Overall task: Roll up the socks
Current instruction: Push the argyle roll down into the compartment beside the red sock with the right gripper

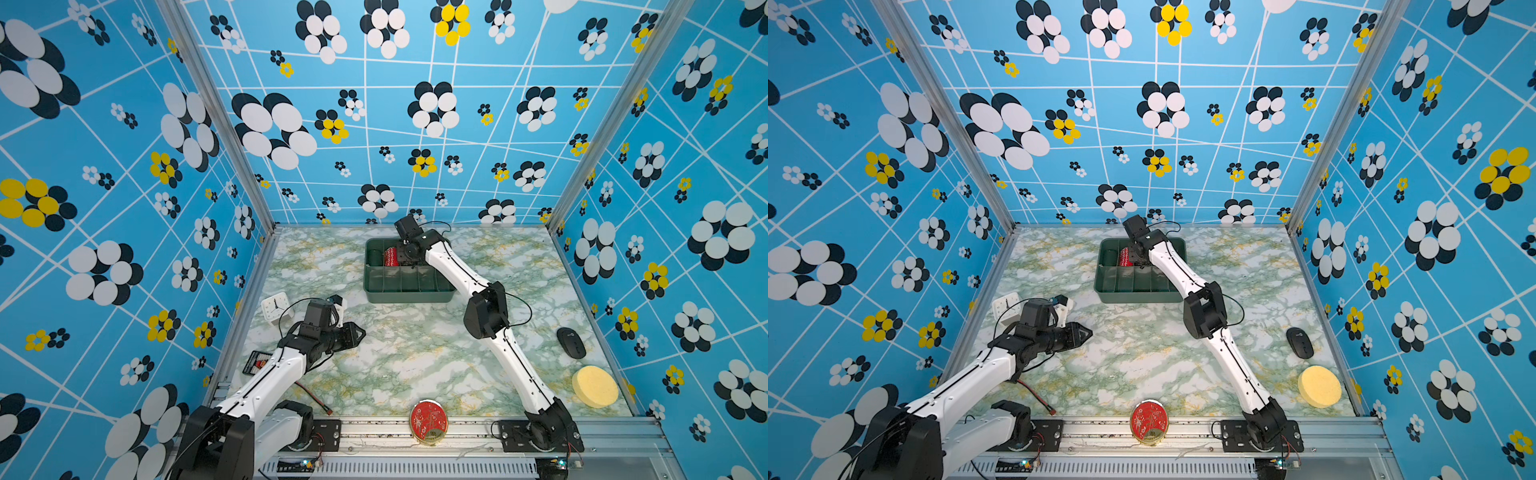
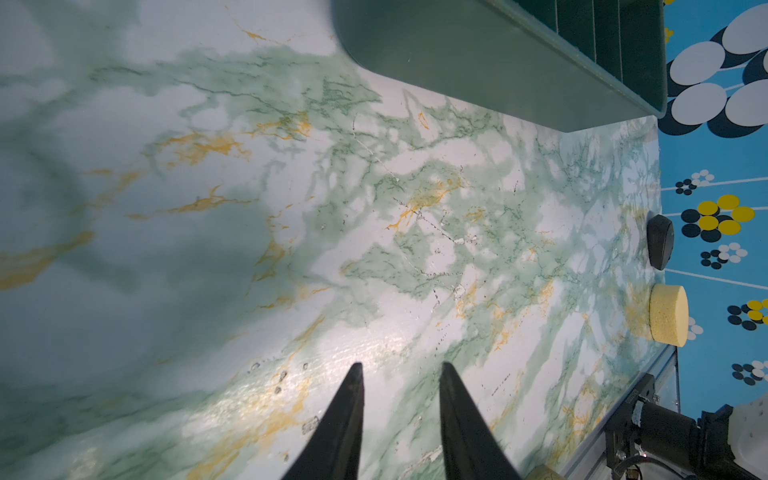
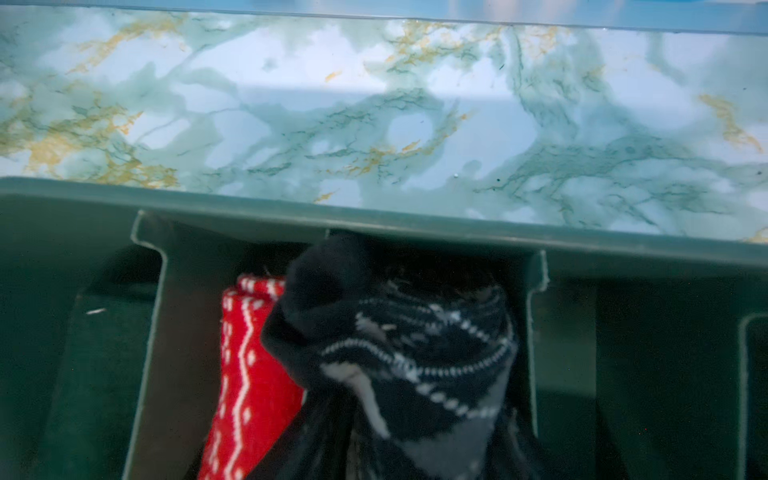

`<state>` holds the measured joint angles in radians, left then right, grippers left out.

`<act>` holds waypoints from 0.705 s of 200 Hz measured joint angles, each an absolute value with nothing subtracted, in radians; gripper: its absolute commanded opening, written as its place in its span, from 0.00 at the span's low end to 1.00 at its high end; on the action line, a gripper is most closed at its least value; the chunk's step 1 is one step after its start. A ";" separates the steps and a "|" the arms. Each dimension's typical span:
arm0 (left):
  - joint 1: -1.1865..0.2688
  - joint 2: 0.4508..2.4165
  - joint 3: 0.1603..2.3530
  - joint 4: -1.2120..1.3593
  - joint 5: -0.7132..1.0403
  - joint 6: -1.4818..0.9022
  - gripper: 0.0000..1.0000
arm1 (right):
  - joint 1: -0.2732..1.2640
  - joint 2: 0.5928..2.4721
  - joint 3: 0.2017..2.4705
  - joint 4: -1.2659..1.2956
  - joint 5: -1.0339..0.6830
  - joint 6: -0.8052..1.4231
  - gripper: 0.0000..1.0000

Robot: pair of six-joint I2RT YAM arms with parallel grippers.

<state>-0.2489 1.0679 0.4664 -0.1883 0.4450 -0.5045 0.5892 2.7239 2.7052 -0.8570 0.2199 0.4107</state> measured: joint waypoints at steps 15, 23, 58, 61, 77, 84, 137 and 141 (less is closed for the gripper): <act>-0.249 1.063 0.466 -0.188 0.445 -0.504 0.33 | 0.590 2.724 2.705 -0.857 0.221 0.411 0.56; -0.249 1.062 0.466 -0.188 0.445 -0.505 0.33 | 0.591 2.724 2.705 -0.857 0.223 0.410 0.56; -0.249 1.054 0.465 -0.189 0.445 -0.505 0.33 | 0.591 2.724 2.705 -0.857 0.226 0.407 0.61; -0.249 1.054 0.465 -0.189 0.445 -0.505 0.33 | 0.591 2.724 2.705 -0.857 0.227 0.406 0.61; -0.249 1.054 0.464 -0.189 0.445 -0.504 0.33 | 0.591 2.724 2.708 -0.858 0.228 0.404 0.62; -0.249 1.054 0.464 -0.189 0.445 -0.504 0.33 | 0.591 2.724 2.709 -0.859 0.228 0.403 0.62; -0.249 1.054 0.463 -0.189 0.444 -0.504 0.33 | 0.591 2.717 2.711 -0.859 0.235 0.403 0.67; -0.249 1.054 0.463 -0.189 0.443 -0.504 0.33 | 0.591 2.716 2.711 -0.859 0.235 0.403 0.67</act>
<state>-0.2489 1.0538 0.4629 -0.1894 0.4427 -0.5041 0.5907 2.7159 2.7106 -0.8593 0.2352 0.4026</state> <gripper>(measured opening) 0.332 0.662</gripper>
